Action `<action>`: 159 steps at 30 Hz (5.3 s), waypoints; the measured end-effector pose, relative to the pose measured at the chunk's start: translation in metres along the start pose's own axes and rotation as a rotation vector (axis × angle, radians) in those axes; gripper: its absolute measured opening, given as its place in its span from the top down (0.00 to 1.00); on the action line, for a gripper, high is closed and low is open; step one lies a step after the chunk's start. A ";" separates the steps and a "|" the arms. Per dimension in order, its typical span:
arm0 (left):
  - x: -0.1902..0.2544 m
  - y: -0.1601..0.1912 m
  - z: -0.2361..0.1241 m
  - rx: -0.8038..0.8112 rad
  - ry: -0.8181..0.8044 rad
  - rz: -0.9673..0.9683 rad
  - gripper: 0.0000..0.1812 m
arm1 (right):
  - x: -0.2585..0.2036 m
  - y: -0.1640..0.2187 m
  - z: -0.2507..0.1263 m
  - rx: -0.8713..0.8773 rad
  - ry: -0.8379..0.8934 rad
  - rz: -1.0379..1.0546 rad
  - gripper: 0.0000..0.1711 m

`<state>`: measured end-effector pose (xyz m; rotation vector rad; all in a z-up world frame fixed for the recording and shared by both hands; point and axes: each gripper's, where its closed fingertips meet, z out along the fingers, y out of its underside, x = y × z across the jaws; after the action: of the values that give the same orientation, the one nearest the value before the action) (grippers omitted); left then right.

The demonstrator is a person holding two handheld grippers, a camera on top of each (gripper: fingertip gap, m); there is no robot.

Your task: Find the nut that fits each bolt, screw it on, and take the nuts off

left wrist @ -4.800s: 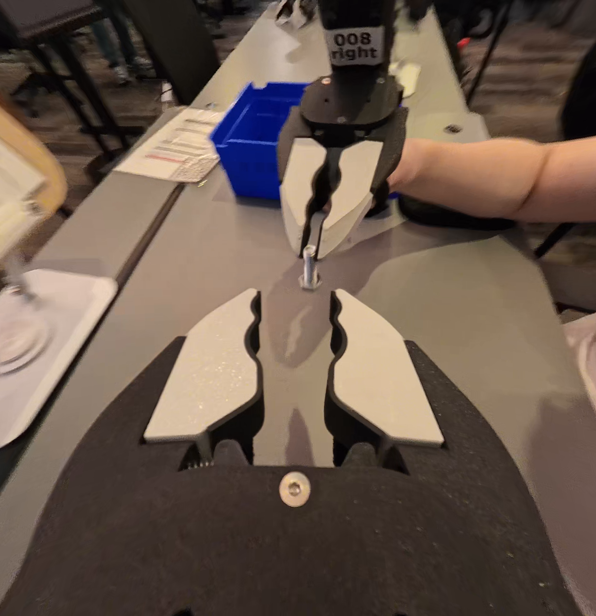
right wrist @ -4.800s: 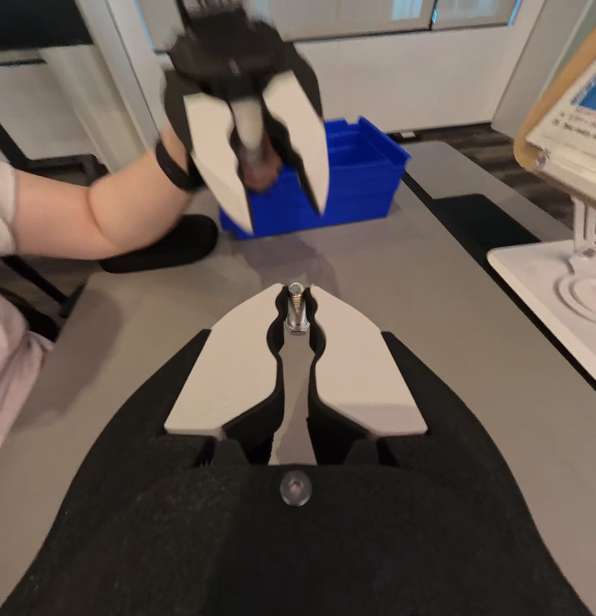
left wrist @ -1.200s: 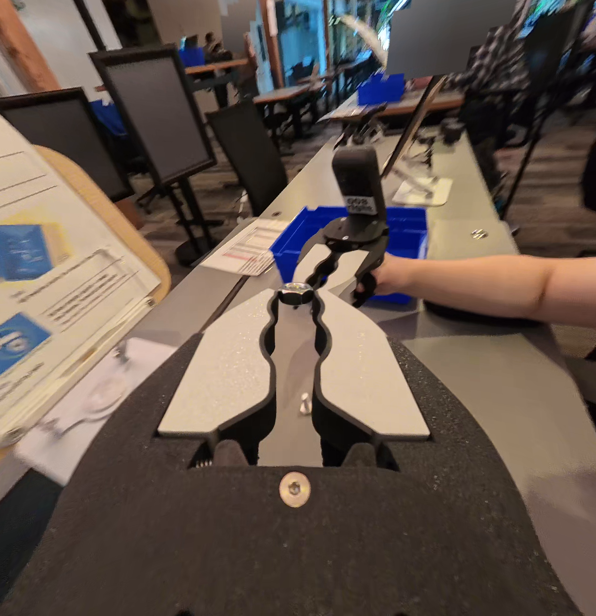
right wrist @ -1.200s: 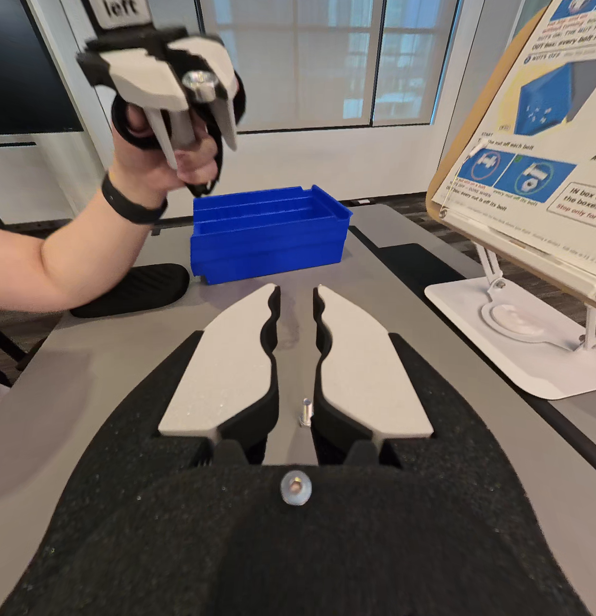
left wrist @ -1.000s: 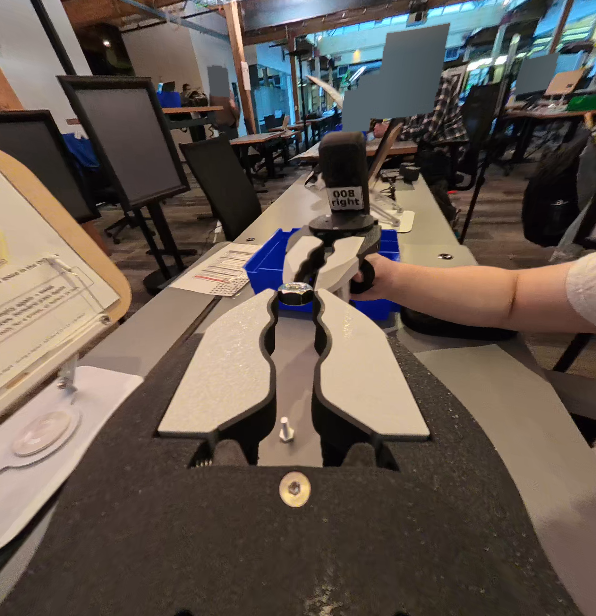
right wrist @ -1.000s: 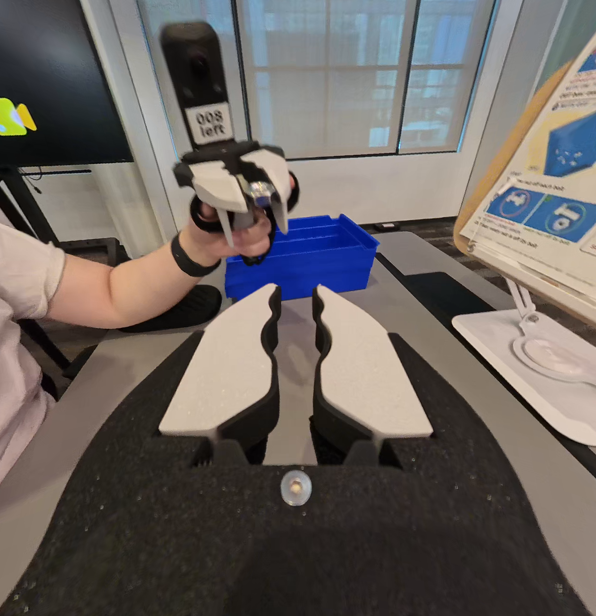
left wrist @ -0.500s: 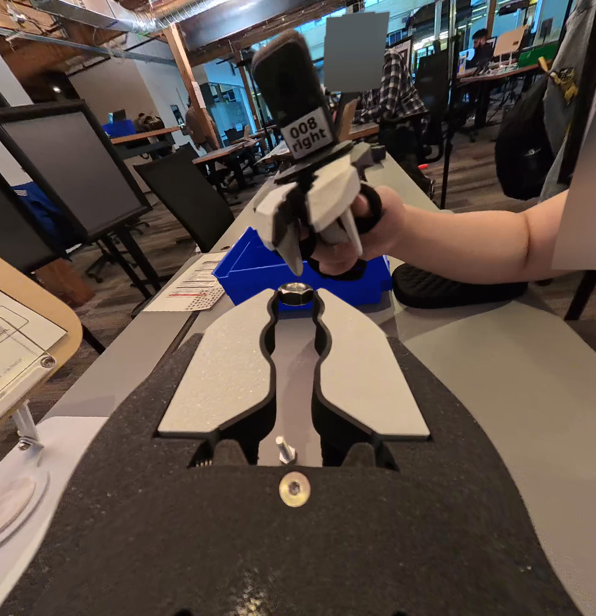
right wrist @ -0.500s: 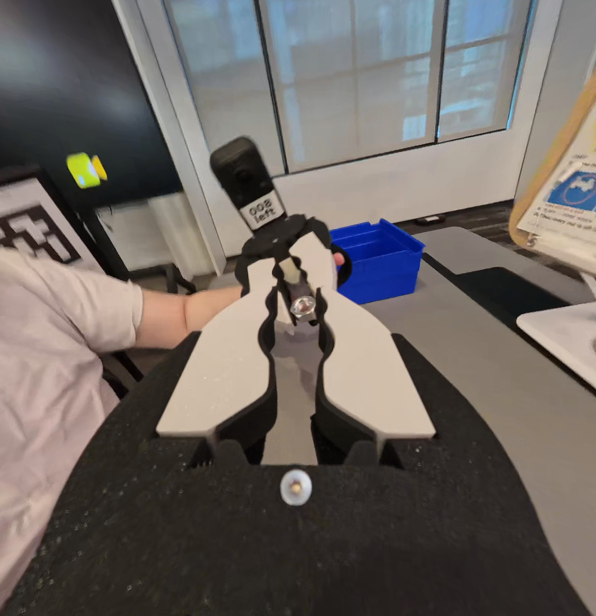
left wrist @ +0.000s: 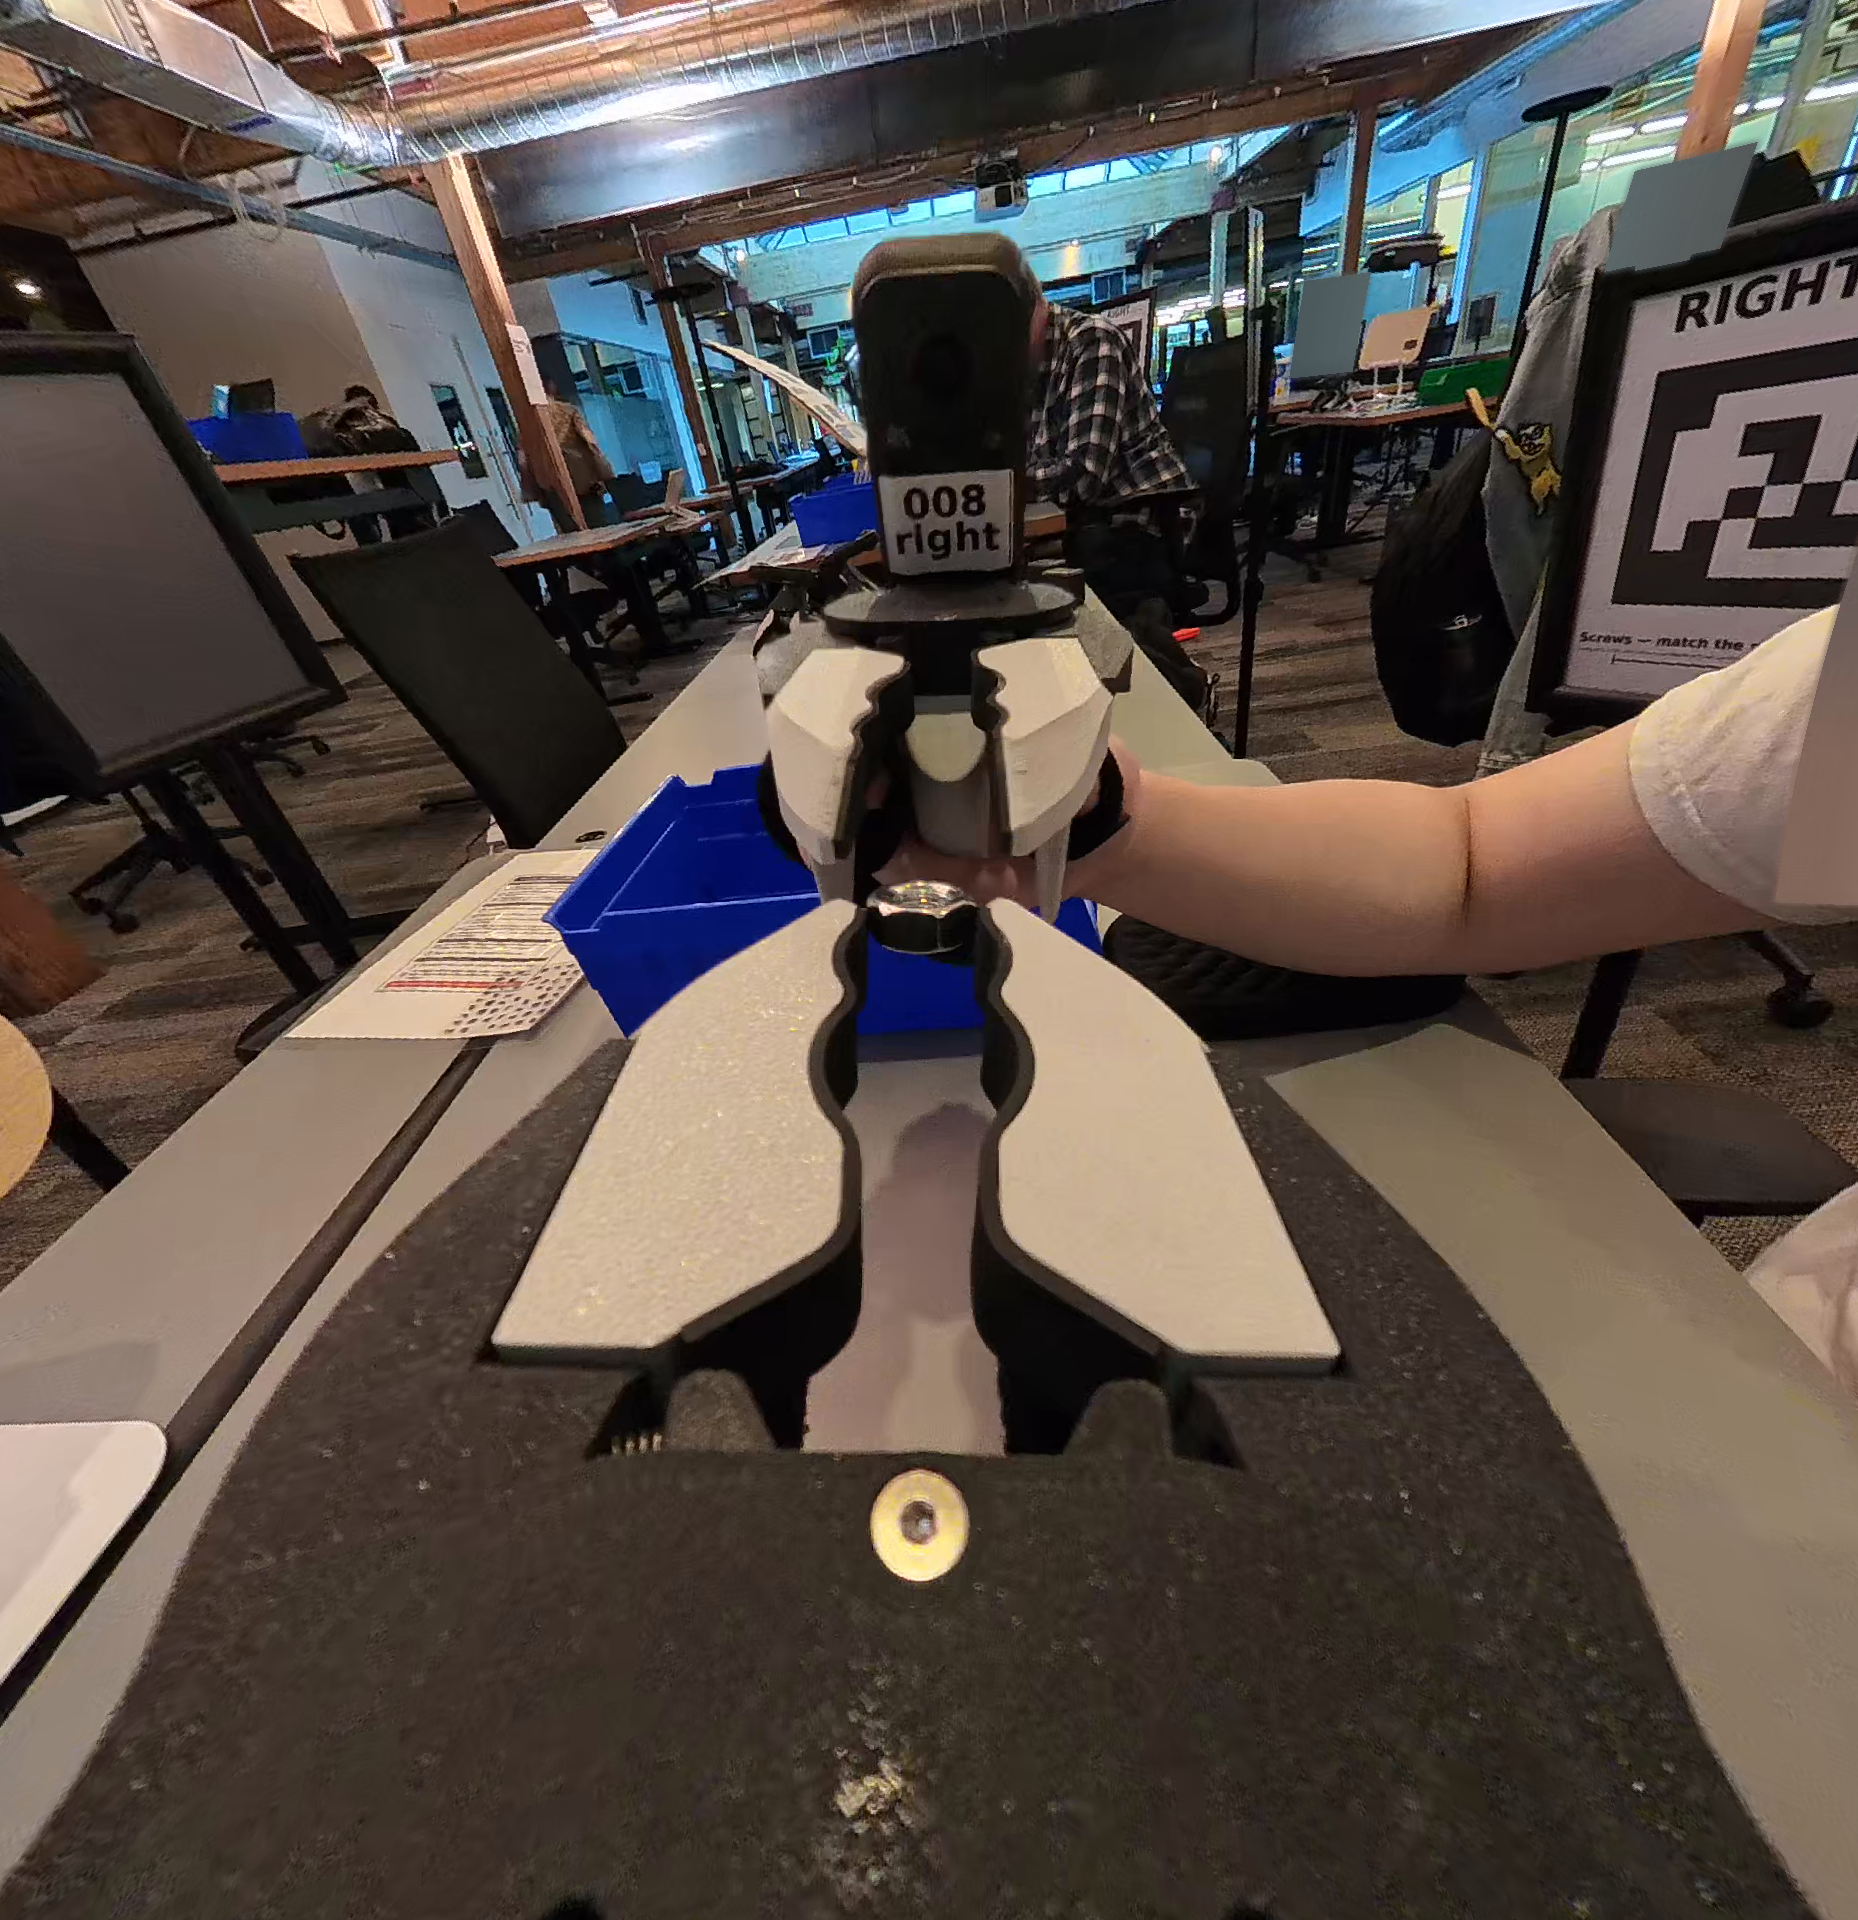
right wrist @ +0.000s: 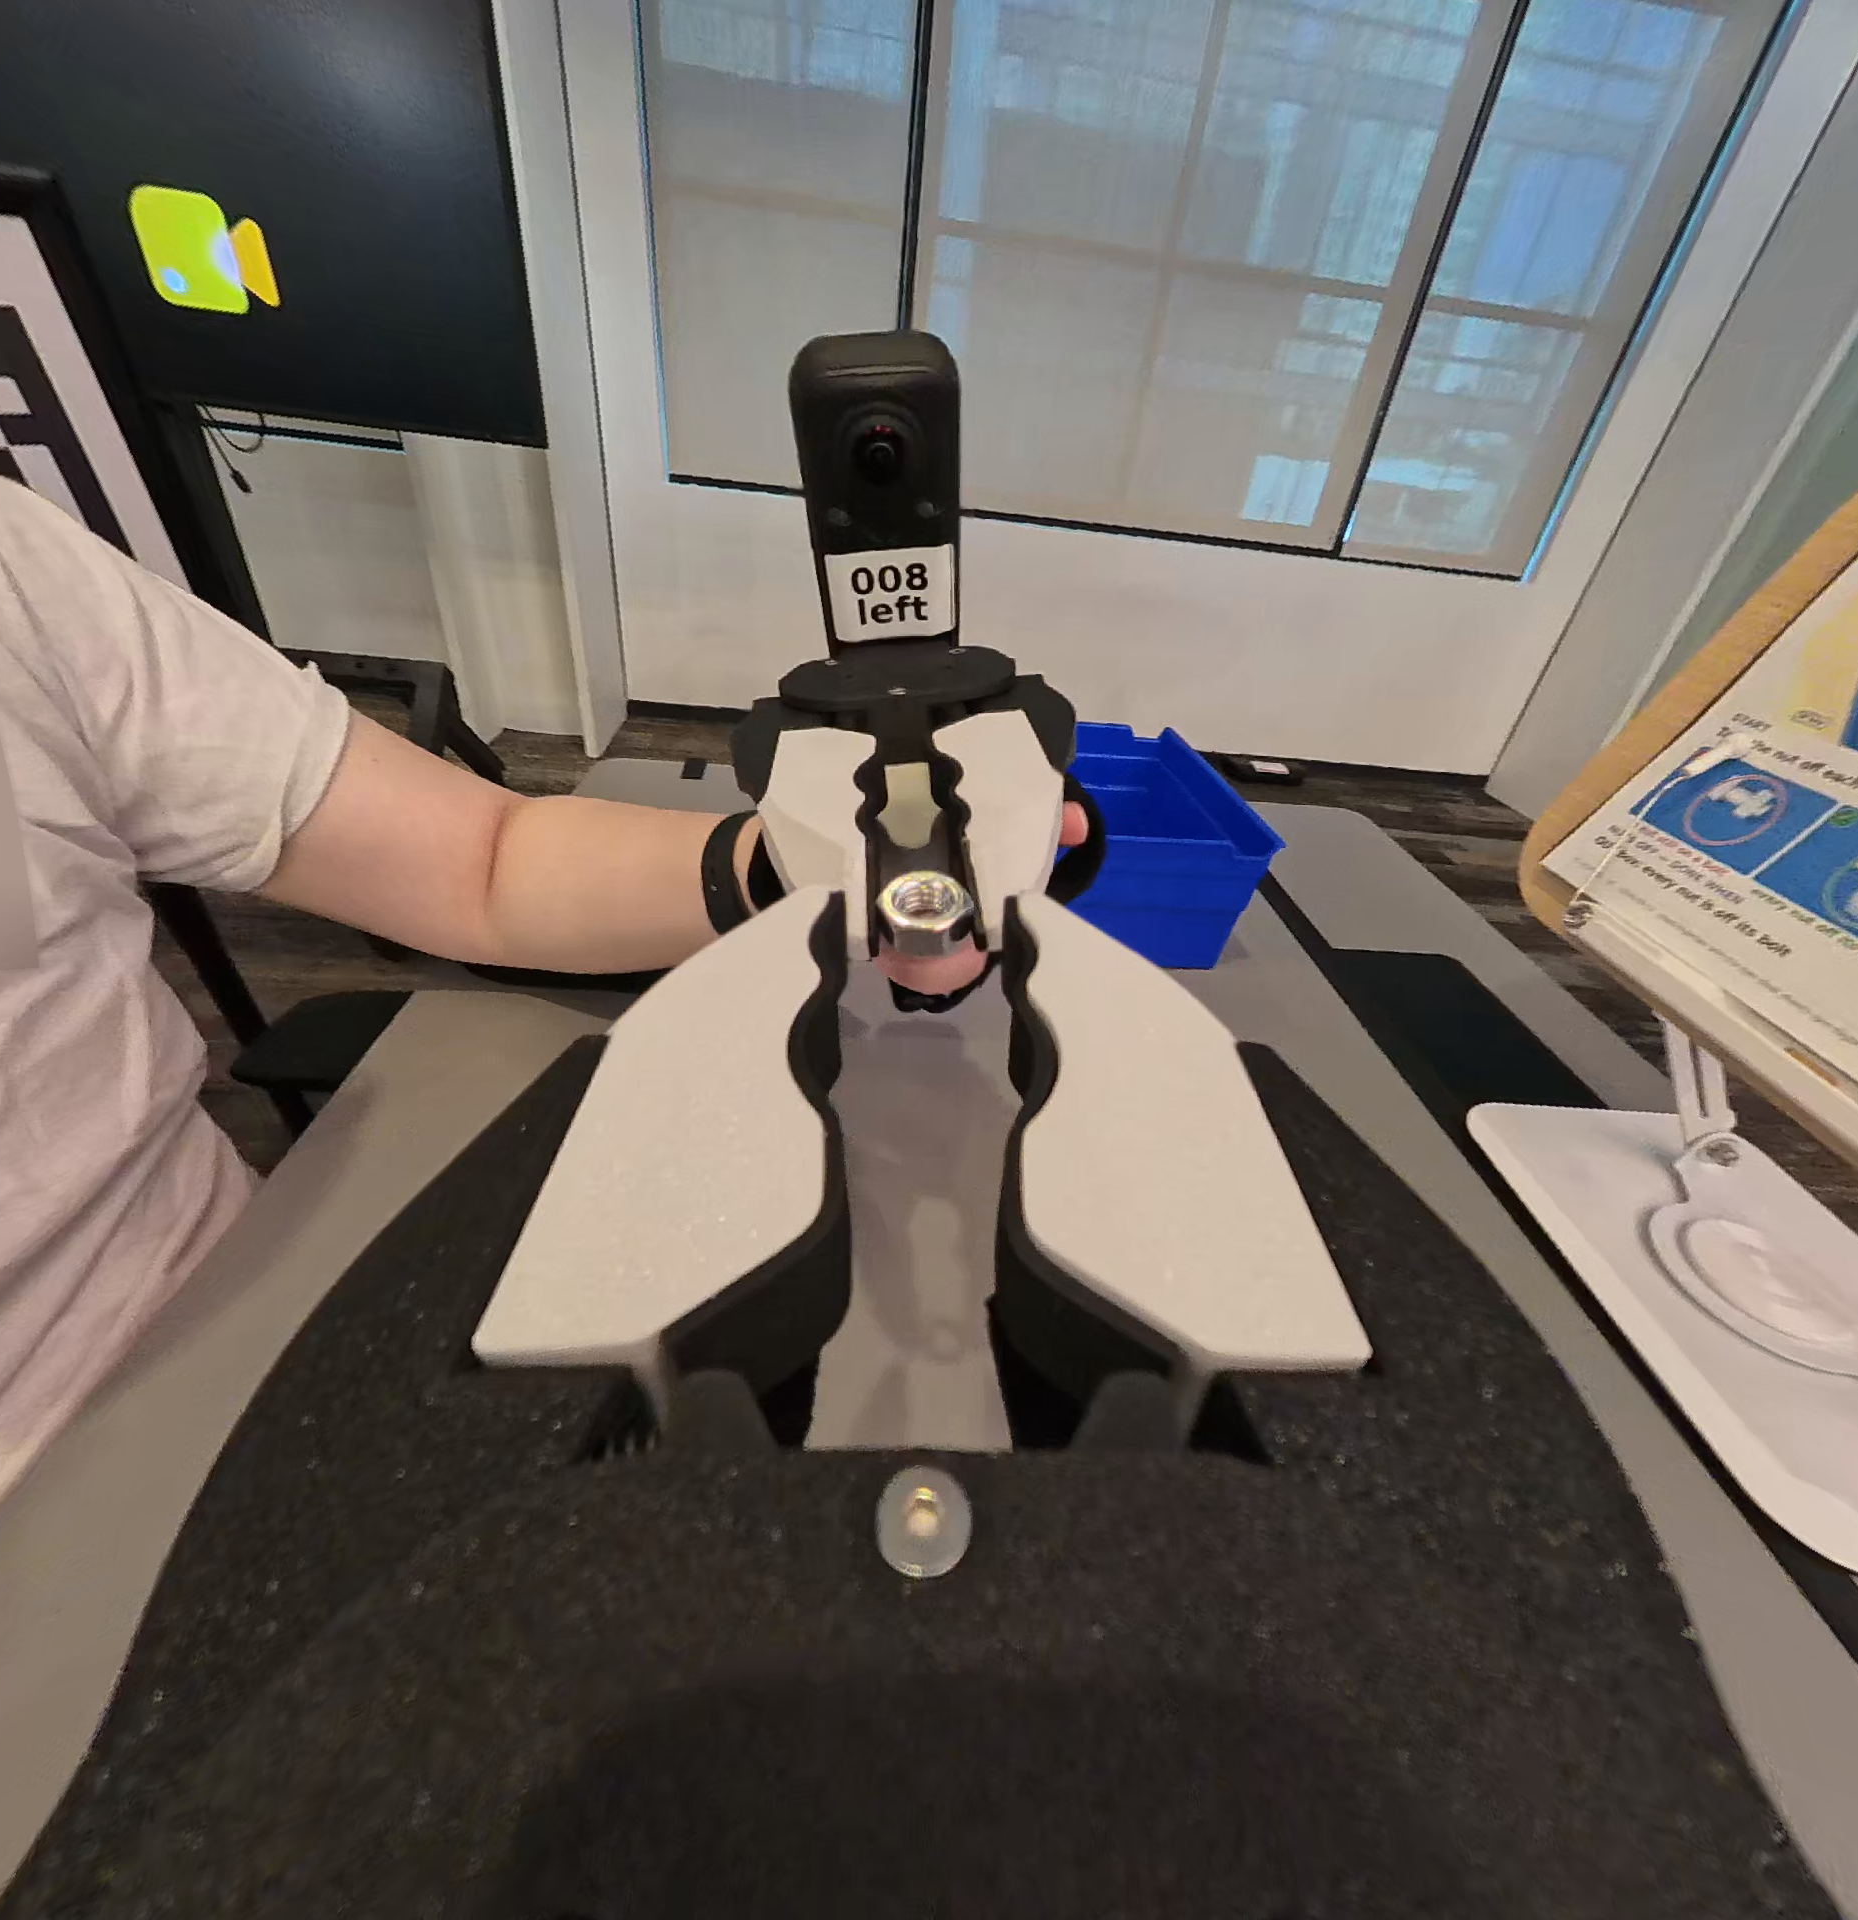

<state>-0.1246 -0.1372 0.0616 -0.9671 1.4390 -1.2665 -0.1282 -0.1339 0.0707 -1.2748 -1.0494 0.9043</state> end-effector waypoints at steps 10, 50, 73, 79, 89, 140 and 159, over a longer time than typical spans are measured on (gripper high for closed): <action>-0.001 0.003 0.001 0.009 0.021 -0.030 0.90 | 0.000 0.013 0.004 0.015 -0.061 0.064 0.88; -0.030 0.047 -0.021 -0.249 -0.088 0.076 0.80 | 0.035 0.091 0.004 -0.234 -0.087 0.818 0.96; -0.070 0.025 -0.053 -0.350 -0.375 0.148 0.80 | 0.068 0.217 -0.014 -0.726 0.218 0.697 0.84; -0.138 0.059 -0.118 -0.755 -1.007 0.137 0.81 | 0.058 0.190 0.017 -0.643 0.159 0.313 0.79; -0.151 0.076 -0.151 -1.039 -1.234 0.296 0.81 | 0.057 0.201 0.026 -0.645 0.180 0.255 0.89; -0.150 0.084 -0.148 -1.006 -1.109 0.206 0.81 | 0.028 0.233 -0.026 -1.233 0.176 0.251 0.94; -0.052 0.091 -0.024 -0.655 -0.297 0.039 0.77 | 0.035 0.117 -0.016 -0.764 0.139 0.126 0.95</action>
<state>-0.1334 -0.0682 -0.0207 -1.4760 1.6470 -0.5770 -0.0985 -0.0936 -0.0416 -2.0203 -1.2632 0.4930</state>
